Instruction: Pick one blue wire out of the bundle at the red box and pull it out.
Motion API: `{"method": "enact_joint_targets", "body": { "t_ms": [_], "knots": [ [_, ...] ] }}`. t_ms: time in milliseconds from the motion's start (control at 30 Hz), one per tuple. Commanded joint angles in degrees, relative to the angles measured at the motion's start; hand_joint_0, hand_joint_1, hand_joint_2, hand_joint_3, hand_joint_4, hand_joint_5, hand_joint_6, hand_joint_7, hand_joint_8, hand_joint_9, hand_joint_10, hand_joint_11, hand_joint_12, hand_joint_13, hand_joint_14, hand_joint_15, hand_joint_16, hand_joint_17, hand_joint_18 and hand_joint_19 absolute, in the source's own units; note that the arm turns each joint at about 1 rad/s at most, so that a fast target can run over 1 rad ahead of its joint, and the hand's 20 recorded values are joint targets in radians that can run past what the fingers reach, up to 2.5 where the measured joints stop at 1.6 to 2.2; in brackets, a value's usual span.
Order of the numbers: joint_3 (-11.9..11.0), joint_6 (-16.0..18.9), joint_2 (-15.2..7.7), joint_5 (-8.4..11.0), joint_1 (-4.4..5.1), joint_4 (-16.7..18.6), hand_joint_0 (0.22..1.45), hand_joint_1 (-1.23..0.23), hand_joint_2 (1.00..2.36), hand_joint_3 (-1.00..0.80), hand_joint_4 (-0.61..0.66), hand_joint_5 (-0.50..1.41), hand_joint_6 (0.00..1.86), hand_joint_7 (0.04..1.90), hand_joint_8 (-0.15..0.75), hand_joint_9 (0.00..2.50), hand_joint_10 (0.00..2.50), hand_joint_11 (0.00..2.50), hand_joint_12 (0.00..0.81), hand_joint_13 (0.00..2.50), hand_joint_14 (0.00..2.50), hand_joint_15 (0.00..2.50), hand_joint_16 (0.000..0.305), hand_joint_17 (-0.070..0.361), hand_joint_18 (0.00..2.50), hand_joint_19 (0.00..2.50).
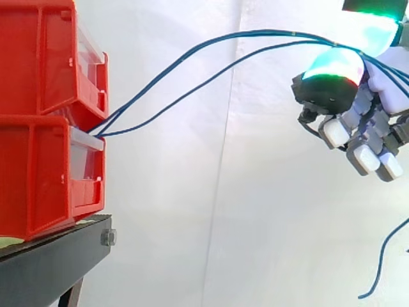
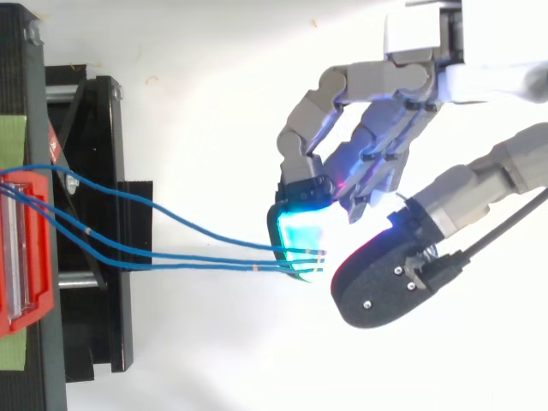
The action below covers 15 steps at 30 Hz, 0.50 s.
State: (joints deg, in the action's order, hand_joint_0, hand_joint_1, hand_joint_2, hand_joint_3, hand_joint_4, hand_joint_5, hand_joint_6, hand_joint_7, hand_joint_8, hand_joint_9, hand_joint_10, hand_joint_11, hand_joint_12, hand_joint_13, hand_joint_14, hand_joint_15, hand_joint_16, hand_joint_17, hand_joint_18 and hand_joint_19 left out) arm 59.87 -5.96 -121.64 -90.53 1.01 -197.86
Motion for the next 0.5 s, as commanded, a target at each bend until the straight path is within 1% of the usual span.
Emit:
{"method": "enact_joint_targets", "body": {
  "t_ms": [0,33,67,100,133,200,233,267,300,333,367,433,467],
  "knots": [
    [-0.02,-0.02,0.00,0.00,-0.39,0.11,0.83,-0.88,1.02,-0.12,-0.20,-0.20,0.92,0.92,0.176,0.69,0.01,0.24,0.388,0.79,0.01,0.28,0.048,0.109,0.78,0.39],
    [-0.02,-0.02,0.00,0.00,-0.48,0.29,0.77,-0.89,1.02,-0.12,-0.18,-0.22,0.92,0.90,0.177,0.68,0.00,0.24,0.394,0.77,0.01,0.26,0.050,0.113,0.80,0.34],
    [-0.02,-0.11,0.00,0.00,-0.48,0.55,0.75,-0.89,1.02,-0.12,-0.17,-0.22,0.92,0.89,0.178,0.66,0.00,0.23,0.395,0.76,0.01,0.25,0.051,0.114,0.80,0.33],
    [-0.02,-0.11,0.00,0.17,-0.48,0.81,0.70,-0.89,1.02,-0.16,-0.15,-0.23,0.92,0.89,0.177,0.63,0.00,0.23,0.401,0.74,0.01,0.25,0.052,0.116,0.80,0.30],
    [-0.02,-0.11,0.00,0.17,-0.48,1.08,0.66,-0.89,1.02,-0.22,-0.10,-0.24,0.91,0.88,0.180,0.61,0.00,0.24,0.408,0.72,0.01,0.24,0.052,0.117,0.78,0.31],
    [-0.02,-0.11,-0.09,0.88,-0.48,1.96,0.58,-0.88,1.01,-0.35,-0.07,-0.24,0.91,0.88,0.188,0.60,0.00,0.25,0.414,0.70,0.01,0.25,0.054,0.122,0.74,0.32],
    [-0.02,-0.11,-0.09,0.88,-0.48,1.96,0.55,-0.86,1.01,-0.41,-0.04,-0.24,0.91,0.88,0.199,0.60,0.00,0.25,0.422,0.70,0.01,0.25,0.056,0.127,0.74,0.32],
    [-0.02,-0.11,-0.27,1.40,-0.48,2.13,0.53,-0.85,1.00,-0.44,-0.02,-0.24,0.91,0.87,0.210,0.60,0.00,0.27,0.426,0.70,0.01,0.25,0.058,0.130,0.74,0.32],
    [0.07,-0.11,-0.27,2.46,-0.48,2.31,0.51,-0.82,1.00,-0.49,0.02,-0.24,0.91,0.87,0.240,0.62,0.00,0.28,0.438,0.70,0.01,0.26,0.060,0.135,0.73,0.33],
    [-0.02,-0.11,-0.27,2.81,-0.48,2.13,0.49,-0.79,1.00,-0.50,0.05,-0.23,0.92,0.87,0.265,0.64,0.01,0.30,0.455,0.71,0.01,0.26,0.063,0.142,0.74,0.33],
    [0.07,-0.11,-0.27,3.16,-0.48,2.13,0.48,-0.79,1.00,-0.50,0.06,-0.23,0.92,0.87,0.270,0.64,0.00,0.31,0.457,0.71,0.01,0.26,0.064,0.144,0.74,0.33],
    [0.25,-0.19,-0.27,3.34,-0.48,2.04,0.46,-0.76,1.00,-0.50,0.11,-0.23,0.92,0.88,0.299,0.68,0.00,0.37,0.472,0.71,0.01,0.27,0.067,0.150,0.75,0.34],
    [0.33,-0.19,-0.27,3.34,-0.48,2.04,0.46,-0.76,1.00,-0.50,0.11,-0.23,0.92,0.89,0.304,0.69,0.00,0.39,0.474,0.71,0.01,0.27,0.067,0.151,0.75,0.34]
  ]
}}
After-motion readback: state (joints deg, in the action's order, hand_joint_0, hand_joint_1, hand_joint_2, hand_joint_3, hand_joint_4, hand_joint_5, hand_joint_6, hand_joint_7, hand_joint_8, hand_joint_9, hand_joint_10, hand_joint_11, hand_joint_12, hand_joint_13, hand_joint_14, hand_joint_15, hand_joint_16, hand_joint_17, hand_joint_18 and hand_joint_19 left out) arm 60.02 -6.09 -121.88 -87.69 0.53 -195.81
